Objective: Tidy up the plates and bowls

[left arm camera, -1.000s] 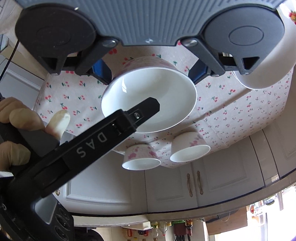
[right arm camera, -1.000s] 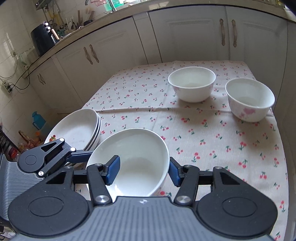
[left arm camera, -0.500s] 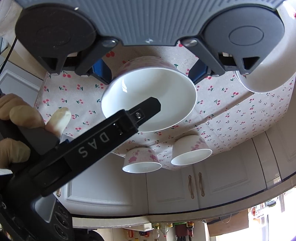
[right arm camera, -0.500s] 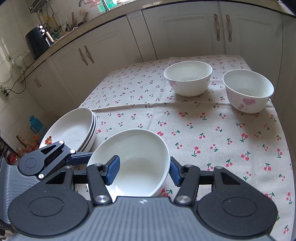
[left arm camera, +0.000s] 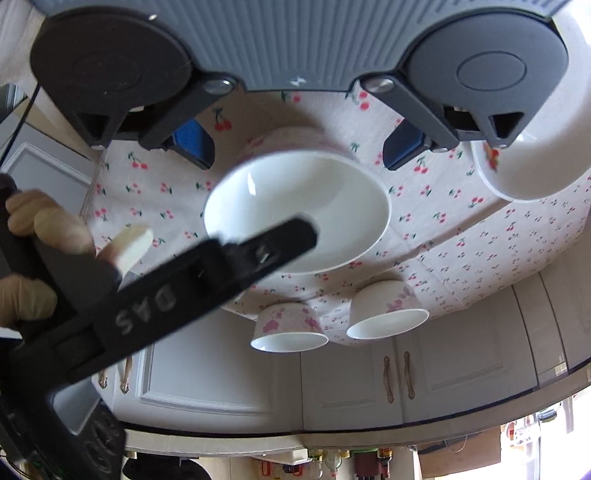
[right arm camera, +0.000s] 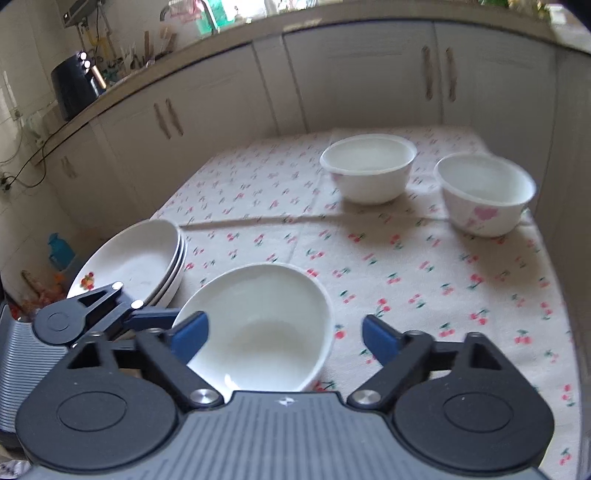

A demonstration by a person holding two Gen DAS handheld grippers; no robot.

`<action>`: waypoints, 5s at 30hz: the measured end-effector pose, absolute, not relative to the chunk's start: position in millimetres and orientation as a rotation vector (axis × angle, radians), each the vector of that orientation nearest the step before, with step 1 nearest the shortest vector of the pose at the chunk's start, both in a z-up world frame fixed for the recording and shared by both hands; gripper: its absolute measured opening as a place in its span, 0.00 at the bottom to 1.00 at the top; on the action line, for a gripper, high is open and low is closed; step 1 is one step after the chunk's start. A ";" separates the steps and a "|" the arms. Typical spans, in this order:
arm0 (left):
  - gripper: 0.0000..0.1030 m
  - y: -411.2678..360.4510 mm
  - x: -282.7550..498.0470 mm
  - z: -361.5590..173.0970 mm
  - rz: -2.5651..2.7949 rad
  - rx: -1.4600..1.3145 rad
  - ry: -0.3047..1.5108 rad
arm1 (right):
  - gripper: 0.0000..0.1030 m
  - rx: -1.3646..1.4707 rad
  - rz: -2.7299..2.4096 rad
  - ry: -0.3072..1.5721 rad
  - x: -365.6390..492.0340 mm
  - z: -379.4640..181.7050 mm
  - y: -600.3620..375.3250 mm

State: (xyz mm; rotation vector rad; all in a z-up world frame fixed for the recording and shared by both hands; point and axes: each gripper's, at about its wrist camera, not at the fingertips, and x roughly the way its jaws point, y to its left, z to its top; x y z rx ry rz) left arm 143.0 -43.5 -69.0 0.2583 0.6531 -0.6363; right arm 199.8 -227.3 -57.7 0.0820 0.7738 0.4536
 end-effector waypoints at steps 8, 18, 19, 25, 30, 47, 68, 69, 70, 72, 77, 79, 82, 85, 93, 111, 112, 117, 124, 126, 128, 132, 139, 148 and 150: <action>0.95 -31.4 129.2 -48.8 -0.645 0.261 0.667 | 1.00 0.074 0.283 0.650 175.2 -52.1 -252.8; 0.96 -44.7 165.4 2.2 -0.696 0.250 0.652 | 1.00 -0.142 0.100 0.529 170.9 -43.3 -278.7; 0.96 -47.4 172.5 7.3 -0.701 0.240 0.655 | 1.00 -0.150 0.104 0.520 172.5 -41.7 -282.7; 0.97 -72.0 218.4 25.7 -0.710 0.237 0.653 | 1.00 -0.156 0.161 0.486 187.1 -35.3 -304.2; 0.97 -101.3 256.7 29.7 -0.714 0.245 0.644 | 1.00 -0.127 0.160 0.516 207.0 -40.3 -315.0; 0.97 -189.8 393.0 0.7 -0.757 0.271 0.815 | 1.00 -0.087 0.104 0.577 288.6 -68.9 -325.3; 0.80 -244.2 448.7 -34.1 -0.792 0.312 0.970 | 0.86 -0.088 0.148 0.564 312.3 -82.3 -325.9; 0.79 -244.7 449.0 -35.4 -0.790 0.319 0.974 | 0.85 -0.090 0.150 0.564 312.9 -82.4 -325.6; 0.79 -245.3 449.0 -36.5 -0.789 0.328 0.976 | 0.85 -0.094 0.150 0.562 313.3 -82.6 -325.2; 0.72 -245.3 449.5 -38.3 -0.798 0.333 0.982 | 0.83 -0.105 0.152 0.558 312.5 -82.1 -324.1; 0.62 -243.2 452.4 -42.1 -0.813 0.327 1.012 | 0.83 -0.110 0.153 0.550 313.4 -81.6 -323.2; 0.62 -242.5 453.2 -44.3 -0.819 0.321 1.022 | 0.83 -0.116 0.153 0.548 313.1 -82.0 -322.5; 0.62 -241.6 454.7 -45.4 -0.826 0.308 1.036 | 0.83 -0.113 0.152 0.553 313.6 -81.5 -322.9; 0.62 -241.7 458.8 -45.3 -0.831 0.290 1.065 | 0.84 -0.113 0.152 0.556 314.3 -81.8 -322.7; 0.62 -244.1 462.2 -43.6 -0.836 0.309 1.109 | 0.84 -0.104 0.154 0.564 316.1 -81.2 -324.0; 0.62 -251.9 463.7 -52.0 -0.881 0.426 1.140 | 0.87 -0.111 0.158 0.555 318.4 -84.4 -322.7; 0.62 -251.6 464.1 -51.8 -0.882 0.421 1.139 | 0.87 -0.113 0.155 0.554 318.3 -84.4 -322.5; 0.62 -248.5 460.4 -48.8 -0.896 0.407 1.132 | 0.87 -0.108 0.156 0.561 316.8 -83.3 -323.7; 0.62 -236.8 443.0 -42.9 -0.896 0.398 1.123 | 0.87 -0.120 0.174 0.566 302.9 -74.5 -316.7; 0.62 -230.5 435.8 -38.6 -0.894 0.391 1.118 | 0.87 -0.107 0.188 0.562 296.5 -69.2 -315.1; 0.62 -223.2 427.8 -33.4 -0.887 0.382 1.114 | 0.87 -0.101 0.201 0.562 289.6 -62.9 -312.0; 0.62 -208.2 411.6 -19.3 -0.882 0.362 1.102 | 0.87 -0.110 0.222 0.561 273.7 -53.8 -302.4; 0.62 -176.1 377.1 1.1 -0.866 0.328 1.074 | 0.87 -0.108 0.285 0.560 244.6 -38.8 -286.6; 0.62 -136.7 334.4 24.5 -0.828 0.301 1.033 | 0.87 -0.163 0.350 0.536 205.3 -18.9 -259.8; 0.62 -128.3 326.2 29.1 -0.821 0.297 1.024 | 0.87 -0.167 0.361 0.539 199.0 -15.7 -253.4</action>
